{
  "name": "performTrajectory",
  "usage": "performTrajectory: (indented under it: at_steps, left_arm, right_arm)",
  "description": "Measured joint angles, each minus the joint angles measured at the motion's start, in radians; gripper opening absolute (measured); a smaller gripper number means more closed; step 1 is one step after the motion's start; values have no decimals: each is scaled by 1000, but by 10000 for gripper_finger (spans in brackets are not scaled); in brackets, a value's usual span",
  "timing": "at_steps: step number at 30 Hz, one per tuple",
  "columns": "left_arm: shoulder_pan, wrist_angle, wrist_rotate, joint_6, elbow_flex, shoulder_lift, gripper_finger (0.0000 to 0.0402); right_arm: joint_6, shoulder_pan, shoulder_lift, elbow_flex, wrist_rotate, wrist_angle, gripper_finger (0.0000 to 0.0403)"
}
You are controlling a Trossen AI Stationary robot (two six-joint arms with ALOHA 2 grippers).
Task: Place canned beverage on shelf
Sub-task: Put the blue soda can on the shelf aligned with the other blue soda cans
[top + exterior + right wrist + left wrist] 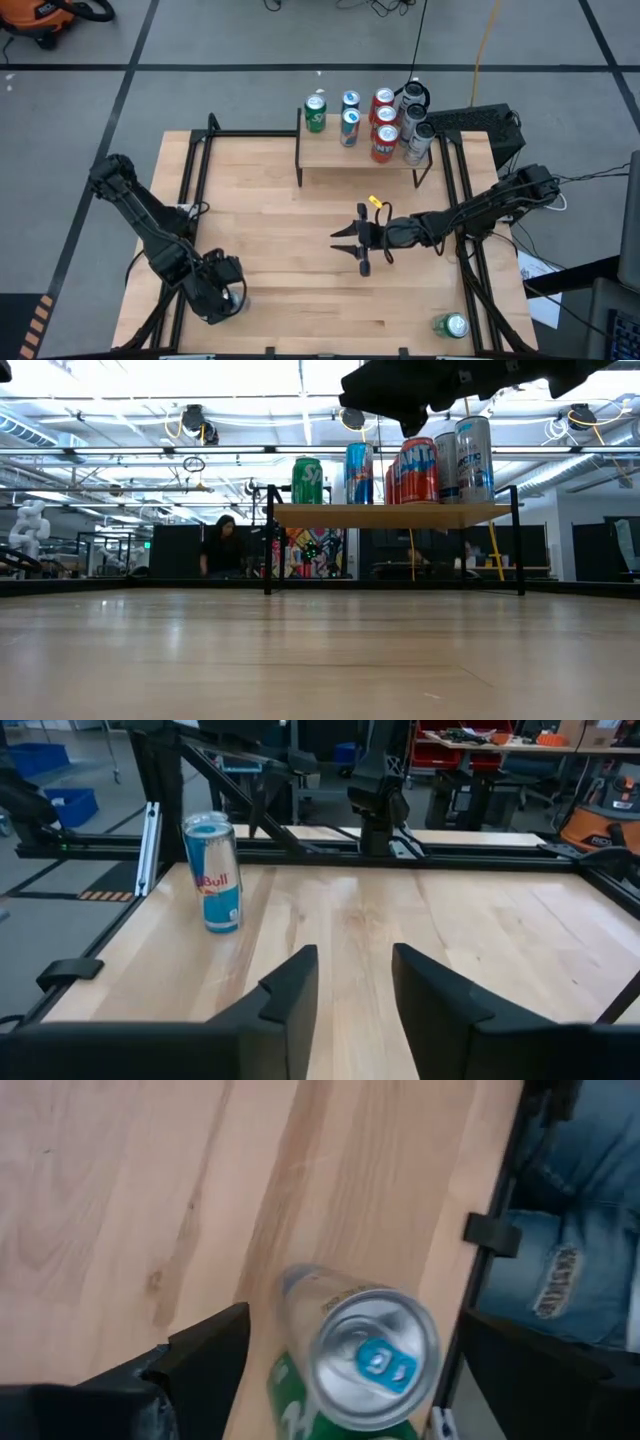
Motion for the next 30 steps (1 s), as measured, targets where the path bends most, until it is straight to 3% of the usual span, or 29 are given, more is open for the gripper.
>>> performTrajectory:
  at_steps: [5,19,24,30]
  left_arm:
    - [0,21,13,1,0,22,372]
    - [14,-53,40,29,0,149,369]
    - [45,-110,32,93,0,161,329]
    - [92,-90,-15,286,0,161,259]
  right_arm:
    - [5,0,0,0,0,-18,130]
    - [26,0,0,0,0,-23,130]
    - [26,0,0,0,0,-23,130]
    - [26,0,0,0,0,-26,130]
